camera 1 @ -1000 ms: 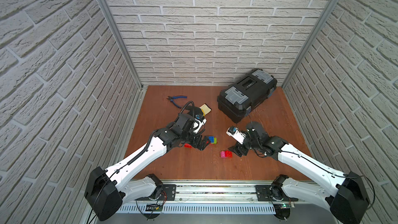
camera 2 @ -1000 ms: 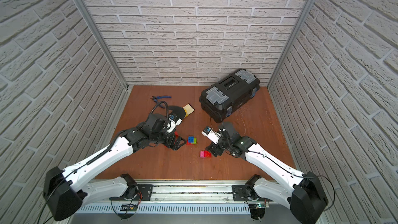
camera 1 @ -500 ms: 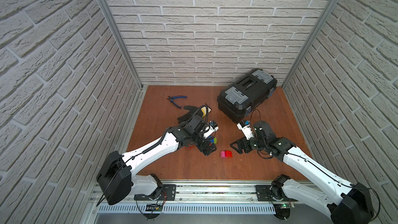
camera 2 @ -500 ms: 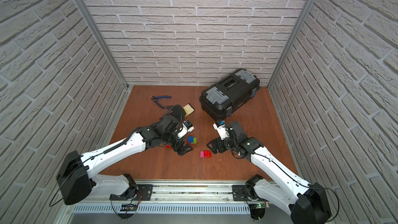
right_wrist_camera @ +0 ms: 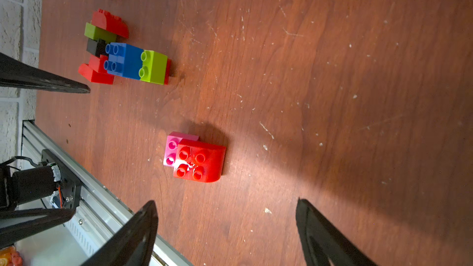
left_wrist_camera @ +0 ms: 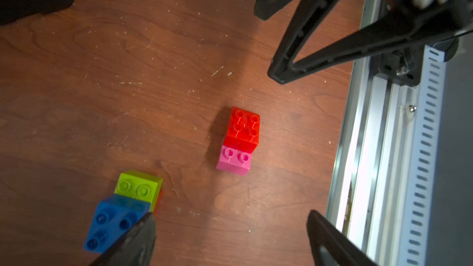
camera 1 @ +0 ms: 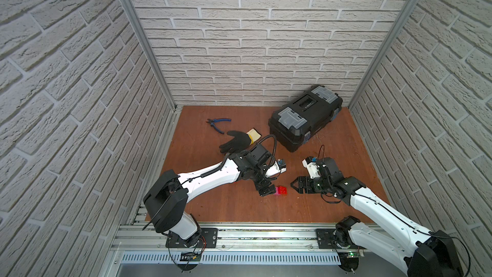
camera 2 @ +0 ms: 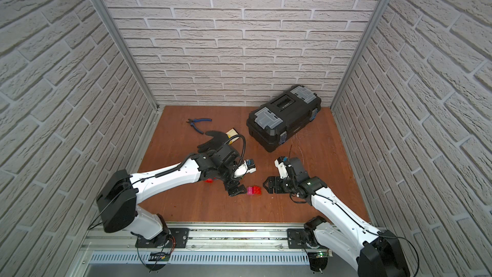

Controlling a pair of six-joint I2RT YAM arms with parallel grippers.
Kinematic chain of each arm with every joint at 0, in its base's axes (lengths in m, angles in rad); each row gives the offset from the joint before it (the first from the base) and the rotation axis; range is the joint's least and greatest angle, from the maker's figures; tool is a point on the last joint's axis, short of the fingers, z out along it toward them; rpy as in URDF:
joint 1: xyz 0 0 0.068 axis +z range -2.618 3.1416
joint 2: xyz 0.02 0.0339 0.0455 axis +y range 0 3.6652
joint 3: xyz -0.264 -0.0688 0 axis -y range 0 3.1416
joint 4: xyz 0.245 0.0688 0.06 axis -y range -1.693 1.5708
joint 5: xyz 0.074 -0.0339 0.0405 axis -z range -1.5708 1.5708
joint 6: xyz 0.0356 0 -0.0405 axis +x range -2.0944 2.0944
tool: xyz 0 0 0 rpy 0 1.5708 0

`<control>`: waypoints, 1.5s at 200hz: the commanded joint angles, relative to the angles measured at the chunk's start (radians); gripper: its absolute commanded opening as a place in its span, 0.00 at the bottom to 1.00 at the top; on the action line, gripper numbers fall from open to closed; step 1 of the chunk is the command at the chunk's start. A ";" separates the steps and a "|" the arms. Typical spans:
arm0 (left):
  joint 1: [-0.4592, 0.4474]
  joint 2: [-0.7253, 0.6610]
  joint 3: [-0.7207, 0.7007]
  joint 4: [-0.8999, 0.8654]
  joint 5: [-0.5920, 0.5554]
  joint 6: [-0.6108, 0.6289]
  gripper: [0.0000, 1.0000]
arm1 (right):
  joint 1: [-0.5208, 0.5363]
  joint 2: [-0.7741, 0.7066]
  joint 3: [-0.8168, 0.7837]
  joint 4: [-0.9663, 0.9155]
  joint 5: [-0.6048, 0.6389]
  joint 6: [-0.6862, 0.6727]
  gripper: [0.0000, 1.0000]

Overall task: Assemble the letter s with lego
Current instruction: Pick up the lego brick from the center of the board.

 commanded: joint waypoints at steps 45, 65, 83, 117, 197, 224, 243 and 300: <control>-0.085 0.149 0.111 -0.051 -0.091 0.151 0.86 | -0.063 -0.056 -0.066 0.065 -0.072 0.067 0.83; -0.099 0.179 0.117 -0.045 -0.109 0.158 0.83 | -0.087 -0.058 -0.080 0.079 -0.100 0.073 0.83; -0.113 0.211 0.123 -0.044 -0.143 0.172 0.80 | -0.104 -0.058 -0.097 0.091 -0.116 0.080 0.82; -0.126 0.253 0.139 -0.041 -0.189 0.172 0.73 | -0.127 -0.057 -0.122 0.113 -0.138 0.089 0.81; -0.139 0.299 0.176 -0.046 -0.204 0.181 0.61 | -0.157 -0.045 -0.136 0.135 -0.163 0.082 0.80; -0.140 0.310 0.181 -0.046 -0.208 0.181 0.58 | -0.167 -0.048 -0.138 0.133 -0.171 0.078 0.80; -0.144 0.319 0.185 -0.043 -0.209 0.181 0.57 | -0.174 -0.050 -0.139 0.130 -0.176 0.075 0.80; -0.149 0.336 0.199 -0.045 -0.213 0.174 0.50 | -0.188 -0.052 -0.147 0.128 -0.188 0.067 0.79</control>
